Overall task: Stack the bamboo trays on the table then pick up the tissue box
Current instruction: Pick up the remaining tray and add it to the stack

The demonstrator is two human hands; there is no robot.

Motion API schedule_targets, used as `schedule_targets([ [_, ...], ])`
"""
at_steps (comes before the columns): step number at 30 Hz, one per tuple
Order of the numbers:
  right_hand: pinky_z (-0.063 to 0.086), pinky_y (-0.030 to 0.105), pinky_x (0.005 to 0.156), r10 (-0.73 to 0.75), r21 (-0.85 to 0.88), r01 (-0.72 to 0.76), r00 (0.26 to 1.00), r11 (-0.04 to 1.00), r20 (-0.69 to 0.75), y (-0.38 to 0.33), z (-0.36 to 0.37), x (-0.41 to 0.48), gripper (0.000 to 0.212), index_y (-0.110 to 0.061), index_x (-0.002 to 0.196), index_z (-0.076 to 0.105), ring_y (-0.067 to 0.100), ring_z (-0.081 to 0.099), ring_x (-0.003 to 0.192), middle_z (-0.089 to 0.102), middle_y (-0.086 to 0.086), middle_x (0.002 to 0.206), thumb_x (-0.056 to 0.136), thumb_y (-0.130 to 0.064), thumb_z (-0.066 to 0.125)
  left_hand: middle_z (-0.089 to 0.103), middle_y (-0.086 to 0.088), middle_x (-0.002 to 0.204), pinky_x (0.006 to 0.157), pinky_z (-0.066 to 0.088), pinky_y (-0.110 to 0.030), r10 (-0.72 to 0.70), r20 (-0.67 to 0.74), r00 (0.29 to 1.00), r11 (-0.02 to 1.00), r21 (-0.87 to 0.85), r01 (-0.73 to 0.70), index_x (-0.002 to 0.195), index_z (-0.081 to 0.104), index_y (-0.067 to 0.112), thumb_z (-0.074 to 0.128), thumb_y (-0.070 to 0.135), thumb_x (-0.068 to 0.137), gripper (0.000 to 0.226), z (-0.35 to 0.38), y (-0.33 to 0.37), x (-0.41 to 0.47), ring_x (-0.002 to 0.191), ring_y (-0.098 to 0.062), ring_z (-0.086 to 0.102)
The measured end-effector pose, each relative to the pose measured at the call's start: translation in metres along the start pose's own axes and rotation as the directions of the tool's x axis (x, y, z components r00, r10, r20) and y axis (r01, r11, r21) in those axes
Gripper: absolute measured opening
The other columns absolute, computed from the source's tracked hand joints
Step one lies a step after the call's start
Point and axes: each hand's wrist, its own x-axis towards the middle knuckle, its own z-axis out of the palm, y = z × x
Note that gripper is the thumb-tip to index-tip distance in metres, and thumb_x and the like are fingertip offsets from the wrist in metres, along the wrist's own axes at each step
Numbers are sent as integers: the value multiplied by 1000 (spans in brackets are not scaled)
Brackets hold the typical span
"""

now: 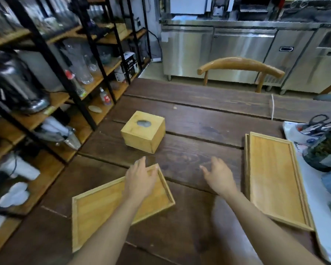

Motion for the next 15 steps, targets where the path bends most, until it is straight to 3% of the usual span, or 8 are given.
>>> schedule_targets([
  [4, 41, 40, 96, -149, 48, 143, 978, 989, 148, -59, 42, -17, 47, -9, 128, 46, 32, 50, 117, 54, 15, 127, 90, -36, 49, 44, -10, 145, 108, 33, -41, -142, -100, 985, 982, 110, 153, 141, 36, 10, 41, 50, 91, 63, -39, -84, -15, 131, -28, 41],
  [9, 37, 41, 102, -168, 46, 161, 953, 986, 253, -98, 84, -36, 52, -12, 134, 38, 31, 45, 122, 49, 12, 134, 90, -37, 46, 36, -14, 150, 114, 27, -43, -331, -129, 935, 928, 137, 348, 144, 29, 9, 43, 51, 90, 70, -52, -157, -53, 137, -29, 33],
  [11, 31, 46, 106, -104, 31, 99, 959, 995, 265, -106, 93, -40, 63, -12, 142, 25, 32, 37, 130, 39, 12, 144, 89, -38, 49, 25, -13, 156, 117, 18, -41, -413, -104, 905, 901, 96, 423, 147, 19, 9, 46, 50, 89, 76, -47, -173, -66, 143, -29, 20],
  [13, 24, 52, 109, 35, 67, -60, 947, 996, 321, -113, 98, -41, 72, -15, 145, 18, 33, 30, 136, 27, 10, 152, 87, -40, 52, 14, -12, 159, 118, 10, -40, -507, -61, 860, 862, -16, 507, 149, 12, 8, 47, 48, 90, 79, -42, -178, -72, 146, -27, 8],
  [15, 23, 54, 108, 127, 117, -180, 925, 977, 358, -115, 100, -40, 72, -14, 142, 22, 34, 31, 135, 28, 10, 151, 84, -40, 56, 6, -10, 160, 119, 4, -40, -535, 5, 845, 834, -156, 530, 149, 12, 7, 49, 40, 92, 75, -38, -176, -73, 147, -25, 1],
])
